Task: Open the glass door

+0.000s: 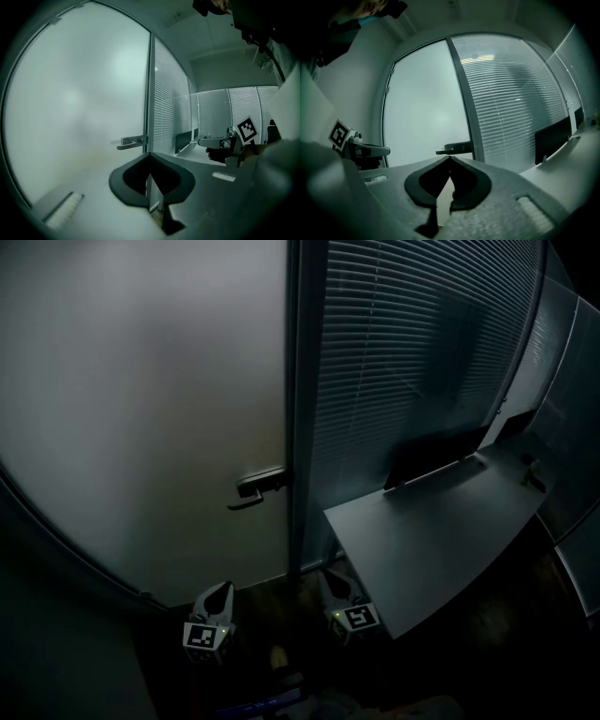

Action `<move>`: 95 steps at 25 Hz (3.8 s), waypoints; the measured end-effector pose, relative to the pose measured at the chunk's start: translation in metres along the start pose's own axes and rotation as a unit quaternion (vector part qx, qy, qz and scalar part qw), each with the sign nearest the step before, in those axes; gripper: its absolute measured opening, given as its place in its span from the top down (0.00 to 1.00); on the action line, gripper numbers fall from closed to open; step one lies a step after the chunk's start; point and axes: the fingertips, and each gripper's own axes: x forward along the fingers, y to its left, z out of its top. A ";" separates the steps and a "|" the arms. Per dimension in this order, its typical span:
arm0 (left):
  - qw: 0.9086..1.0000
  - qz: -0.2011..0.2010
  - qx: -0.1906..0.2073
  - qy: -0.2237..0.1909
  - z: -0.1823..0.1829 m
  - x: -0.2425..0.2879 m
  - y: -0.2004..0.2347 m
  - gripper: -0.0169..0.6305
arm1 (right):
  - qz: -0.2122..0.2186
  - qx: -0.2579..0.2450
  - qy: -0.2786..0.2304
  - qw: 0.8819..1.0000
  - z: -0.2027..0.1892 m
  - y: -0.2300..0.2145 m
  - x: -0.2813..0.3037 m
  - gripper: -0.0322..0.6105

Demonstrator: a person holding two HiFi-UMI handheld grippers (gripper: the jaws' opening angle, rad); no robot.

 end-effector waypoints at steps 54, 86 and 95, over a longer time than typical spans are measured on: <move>0.953 -0.226 0.154 0.130 -0.009 0.223 0.107 0.81 | -0.047 0.076 0.051 0.995 -0.048 -0.070 0.188 0.95; 0.899 -0.251 0.290 0.211 -0.027 0.221 0.101 0.85 | -0.064 0.089 0.073 0.991 -0.062 -0.086 0.189 0.95; 0.785 -0.243 0.443 0.360 -0.070 0.239 0.106 0.89 | -0.067 0.094 0.071 0.991 -0.069 -0.087 0.187 0.95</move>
